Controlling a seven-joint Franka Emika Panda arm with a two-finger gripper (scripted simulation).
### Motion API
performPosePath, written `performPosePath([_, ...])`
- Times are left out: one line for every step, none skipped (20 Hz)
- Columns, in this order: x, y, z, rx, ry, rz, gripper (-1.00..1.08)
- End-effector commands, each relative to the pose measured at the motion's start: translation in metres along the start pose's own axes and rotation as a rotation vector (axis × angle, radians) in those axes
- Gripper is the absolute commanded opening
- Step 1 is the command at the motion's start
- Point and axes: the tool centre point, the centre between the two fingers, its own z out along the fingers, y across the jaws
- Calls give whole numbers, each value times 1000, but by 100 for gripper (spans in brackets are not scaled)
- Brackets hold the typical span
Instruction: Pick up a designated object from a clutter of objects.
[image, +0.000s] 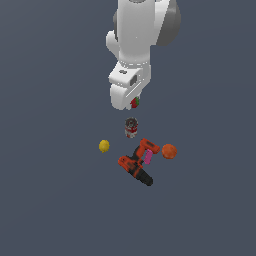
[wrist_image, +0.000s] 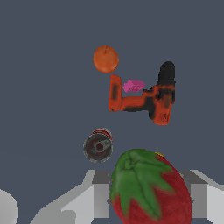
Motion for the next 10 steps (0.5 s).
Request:
performPosePath([-18,-3,-16,1,2,-1,-100])
performPosePath([-24,-4,-22,1,2,-1,-100])
performPosePath([-31,-5,-28,1,2,-1,-100])
performPosePath([-37,-6,-33,1,2,-1,-100])
performPosePath([-42,-6,-38,1,2,-1,-100])
performPosePath([-48,-7,-43,1,2,-1,-100])
performPosePath([-53,-7,-48,1,2,-1,-100])
performPosePath([-57,-8,-52,1,1,-1,-100])
performPosePath([-61,-8,-56,1,1,-1,-100])
performPosePath([-65,-8,-60,1,0,-1,-100])
